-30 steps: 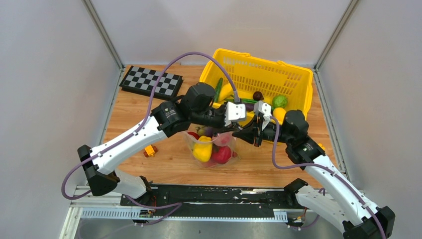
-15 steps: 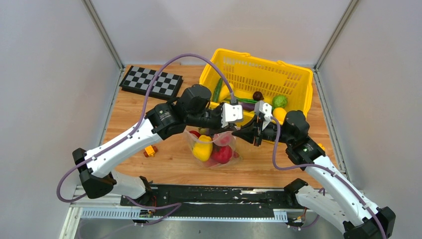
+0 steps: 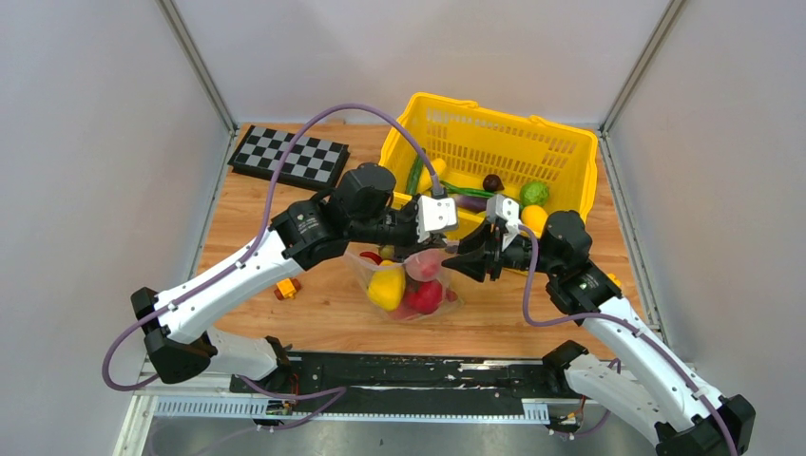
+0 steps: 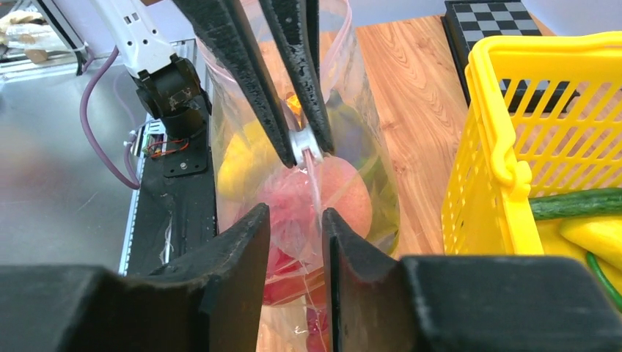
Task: Place the food in the zip-top bag and seal the zipper
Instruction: Zip the zipper food storage bag at the center of the board.
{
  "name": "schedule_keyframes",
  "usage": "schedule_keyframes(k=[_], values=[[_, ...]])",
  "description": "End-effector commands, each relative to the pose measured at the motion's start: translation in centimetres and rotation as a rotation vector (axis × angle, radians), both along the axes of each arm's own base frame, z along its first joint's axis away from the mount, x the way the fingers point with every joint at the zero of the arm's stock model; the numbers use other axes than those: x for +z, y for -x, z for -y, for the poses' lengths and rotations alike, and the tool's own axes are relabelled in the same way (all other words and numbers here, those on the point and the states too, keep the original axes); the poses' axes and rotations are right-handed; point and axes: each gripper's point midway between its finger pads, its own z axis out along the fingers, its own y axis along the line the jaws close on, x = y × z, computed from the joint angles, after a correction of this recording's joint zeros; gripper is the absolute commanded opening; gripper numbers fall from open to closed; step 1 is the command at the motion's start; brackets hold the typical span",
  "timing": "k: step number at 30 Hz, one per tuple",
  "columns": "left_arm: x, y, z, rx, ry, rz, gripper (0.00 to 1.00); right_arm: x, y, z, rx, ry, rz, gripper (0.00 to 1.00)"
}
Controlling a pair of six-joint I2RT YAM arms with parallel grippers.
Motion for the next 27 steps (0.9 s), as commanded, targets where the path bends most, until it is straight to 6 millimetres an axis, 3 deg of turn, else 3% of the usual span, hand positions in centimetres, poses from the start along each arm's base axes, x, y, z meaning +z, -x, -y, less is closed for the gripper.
schedule_keyframes(k=[1,8,18,27], values=[[1.9,0.3,0.6,-0.018,0.068,-0.003,0.00,3.0,0.5,0.0,0.038,-0.043,0.112,0.37],[1.9,0.5,0.7,-0.027,0.070,-0.011,0.00,3.7,-0.1,-0.5,0.050,-0.043,0.126,0.37],[1.5,0.3,0.2,-0.007,0.055,-0.008,0.00,3.8,-0.2,-0.5,0.045,-0.046,0.137,0.00],[0.4,-0.1,-1.6,0.064,0.018,0.008,0.00,3.7,-1.9,0.3,-0.091,-0.073,0.133,0.00]])
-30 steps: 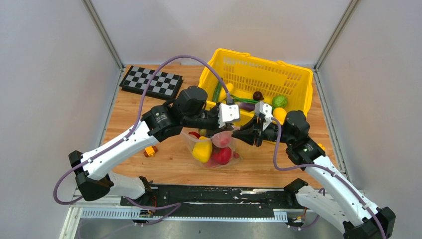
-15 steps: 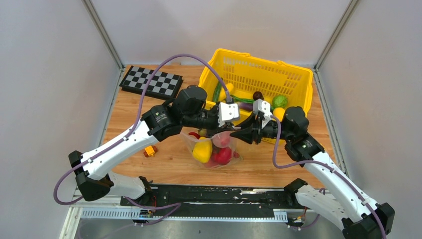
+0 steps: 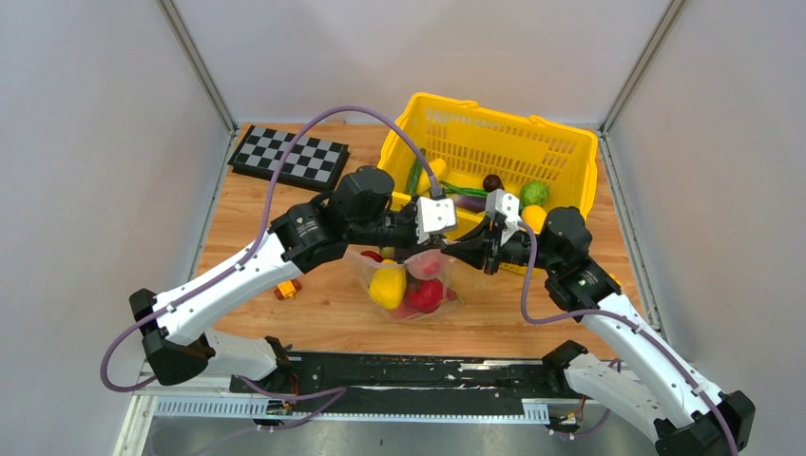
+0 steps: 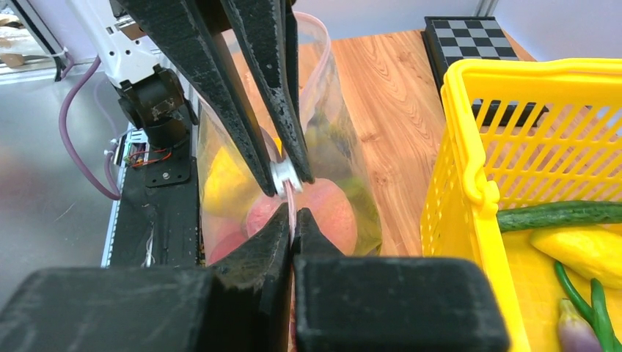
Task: Place the food in the zip-top bag and seal the zipper
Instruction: Zip the zipper food storage bag at the center of the board.
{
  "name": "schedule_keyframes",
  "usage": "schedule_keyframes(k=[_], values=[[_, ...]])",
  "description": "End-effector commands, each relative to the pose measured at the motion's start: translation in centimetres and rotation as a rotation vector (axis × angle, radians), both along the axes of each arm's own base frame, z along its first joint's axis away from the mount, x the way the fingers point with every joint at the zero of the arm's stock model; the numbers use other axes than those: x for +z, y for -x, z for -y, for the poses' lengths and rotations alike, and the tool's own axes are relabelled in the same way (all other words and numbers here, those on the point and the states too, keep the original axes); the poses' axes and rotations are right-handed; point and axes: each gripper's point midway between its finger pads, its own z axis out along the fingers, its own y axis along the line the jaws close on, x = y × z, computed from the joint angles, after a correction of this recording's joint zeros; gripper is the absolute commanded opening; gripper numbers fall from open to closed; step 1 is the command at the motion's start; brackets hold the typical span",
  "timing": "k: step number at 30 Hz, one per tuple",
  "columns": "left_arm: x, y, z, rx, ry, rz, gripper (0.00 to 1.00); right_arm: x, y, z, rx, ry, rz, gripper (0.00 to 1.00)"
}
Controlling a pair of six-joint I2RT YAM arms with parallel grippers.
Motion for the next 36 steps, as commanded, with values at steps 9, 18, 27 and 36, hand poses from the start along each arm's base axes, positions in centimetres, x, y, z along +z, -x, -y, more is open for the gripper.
schedule_keyframes(k=[9,18,27,36], values=[[-0.3,-0.3,-4.3,0.140,-0.027,0.048,0.00,2.5,-1.3,0.7,-0.106,-0.081,0.084,0.00],[-0.9,-1.1,-6.5,0.225,-0.076,0.090,0.00,2.9,-0.4,0.7,-0.070,-0.085,0.099,0.00],[0.2,-0.8,-7.1,0.234,-0.006,0.104,0.00,2.6,0.0,0.4,-0.031,-0.061,0.080,0.03],[2.0,-0.3,-3.5,0.104,0.066,0.088,0.00,3.3,0.6,-0.4,0.067,-0.013,0.072,0.53]])
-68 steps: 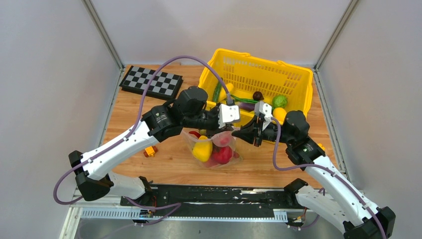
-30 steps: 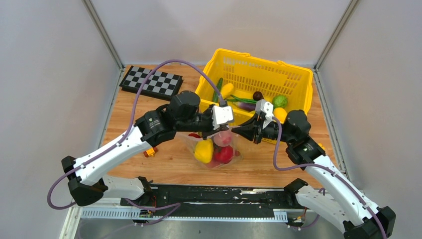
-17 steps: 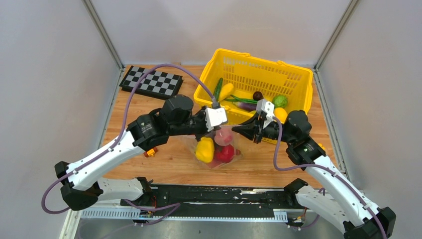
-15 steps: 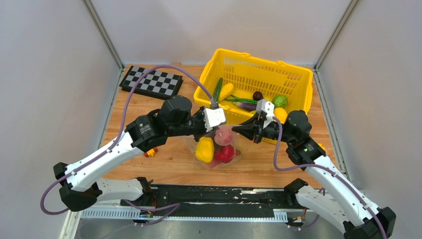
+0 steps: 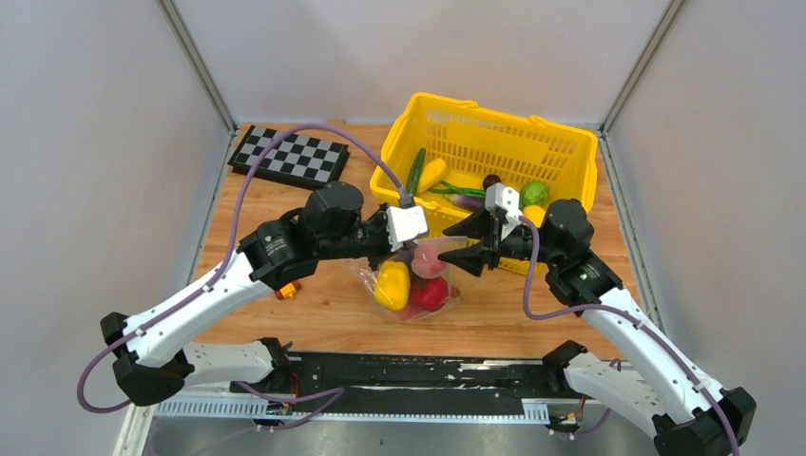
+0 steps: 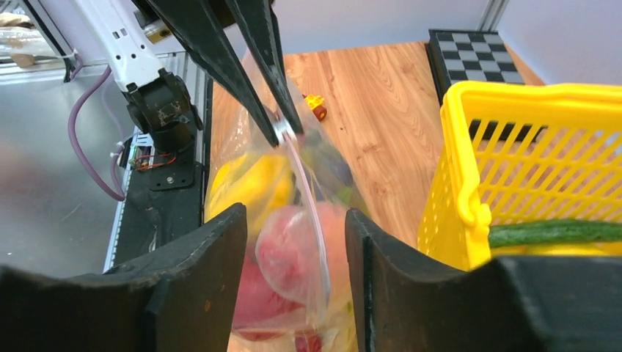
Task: Place the food in the zip-top bag and seal the zipper
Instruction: Zip the zipper food storage bag at the center of the board.
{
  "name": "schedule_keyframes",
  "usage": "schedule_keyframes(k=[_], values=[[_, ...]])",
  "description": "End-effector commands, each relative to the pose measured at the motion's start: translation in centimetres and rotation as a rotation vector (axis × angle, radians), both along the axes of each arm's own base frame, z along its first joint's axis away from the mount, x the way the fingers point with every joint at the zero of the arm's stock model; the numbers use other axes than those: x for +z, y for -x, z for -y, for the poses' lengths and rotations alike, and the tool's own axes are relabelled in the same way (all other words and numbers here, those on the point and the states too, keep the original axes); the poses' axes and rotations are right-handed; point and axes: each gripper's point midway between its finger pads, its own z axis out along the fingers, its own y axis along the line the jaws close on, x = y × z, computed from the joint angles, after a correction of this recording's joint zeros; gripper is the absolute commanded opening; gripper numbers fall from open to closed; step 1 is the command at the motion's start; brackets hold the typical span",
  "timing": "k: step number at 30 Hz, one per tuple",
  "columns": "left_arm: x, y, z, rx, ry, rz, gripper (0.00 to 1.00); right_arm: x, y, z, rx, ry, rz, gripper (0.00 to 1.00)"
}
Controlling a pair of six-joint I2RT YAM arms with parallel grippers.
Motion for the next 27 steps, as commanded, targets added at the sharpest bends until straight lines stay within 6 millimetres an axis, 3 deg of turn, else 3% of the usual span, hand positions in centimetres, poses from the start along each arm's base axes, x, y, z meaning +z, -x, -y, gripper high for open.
schedule_keyframes(k=[1,3,6,9,19,27], values=[[3.3,0.1,2.5,-0.084,0.097,0.028,0.00,2.2,0.3,-0.1,0.042,0.003,0.068,0.60],[3.6,0.1,3.1,-0.106,0.100,0.029,0.00,2.2,-0.5,-0.2,0.021,0.021,0.075,0.67],[3.6,-0.1,3.7,-0.122,0.093,0.030,0.00,1.4,-1.4,-0.6,0.022,0.065,0.049,0.67],[3.5,-0.3,4.1,-0.128,0.084,0.027,0.00,0.6,-1.6,-0.8,0.035,0.093,0.023,0.59],[3.2,-0.4,4.3,-0.127,0.081,0.017,0.00,0.9,-1.1,-0.7,0.042,0.069,0.051,0.30],[2.7,-0.6,3.5,-0.090,0.073,0.019,0.00,1.0,-1.4,-0.3,0.007,0.066,0.064,0.08]])
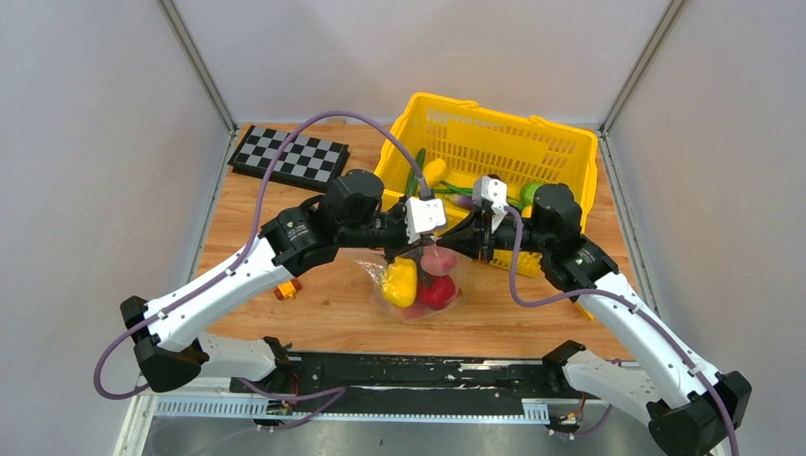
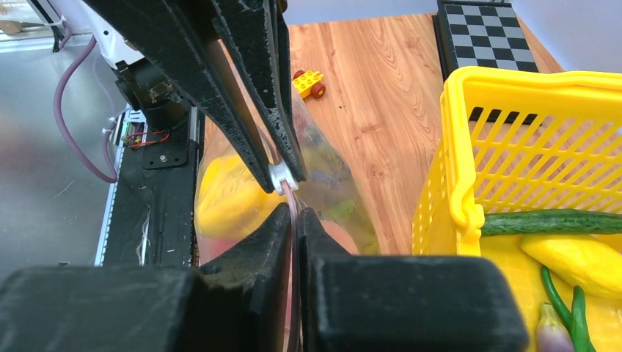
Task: Place the food in the zip-top bag and seal the zipper
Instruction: Zip the zipper food storage bag at the center of the board.
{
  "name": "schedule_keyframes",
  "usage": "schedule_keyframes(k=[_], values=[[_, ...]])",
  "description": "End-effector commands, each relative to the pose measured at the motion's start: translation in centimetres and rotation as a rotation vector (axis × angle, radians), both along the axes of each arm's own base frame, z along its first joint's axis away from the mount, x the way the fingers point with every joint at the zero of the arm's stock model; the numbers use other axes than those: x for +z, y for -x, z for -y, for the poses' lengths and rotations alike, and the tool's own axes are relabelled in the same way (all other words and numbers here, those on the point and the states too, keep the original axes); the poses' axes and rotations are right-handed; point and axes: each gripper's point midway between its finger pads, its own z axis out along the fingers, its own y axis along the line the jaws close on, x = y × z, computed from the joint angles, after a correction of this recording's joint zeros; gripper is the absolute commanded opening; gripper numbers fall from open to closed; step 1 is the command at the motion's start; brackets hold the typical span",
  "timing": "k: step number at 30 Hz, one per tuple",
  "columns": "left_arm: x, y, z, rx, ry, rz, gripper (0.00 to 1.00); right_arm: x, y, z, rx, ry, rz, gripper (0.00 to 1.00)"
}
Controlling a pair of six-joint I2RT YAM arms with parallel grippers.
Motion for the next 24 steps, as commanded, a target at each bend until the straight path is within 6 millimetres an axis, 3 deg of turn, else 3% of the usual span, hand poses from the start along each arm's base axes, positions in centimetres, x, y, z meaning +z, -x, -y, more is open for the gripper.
schedule_keyframes(k=[1,4,13,24], values=[[2.4,-0.1,-0.3,0.012,0.069,0.054,0.00,1.2,-0.2,0.3,-0.027,-0.029,0.070,0.06],[2.3,-0.1,-1.0,0.036,0.064,0.060,0.00,1.2,-1.0,0.7,-0.086,-0.035,0.080,0.00],[-0.5,0.0,-3.5,0.124,0.010,0.033,0.00,1.3,-2.9,1.7,-0.231,-0.059,0.085,0.00],[0.1,-1.2,-7.3,0.261,0.008,0.089,0.00,2.0,-2.2,1.9,-0.221,-0.071,0.100,0.00]])
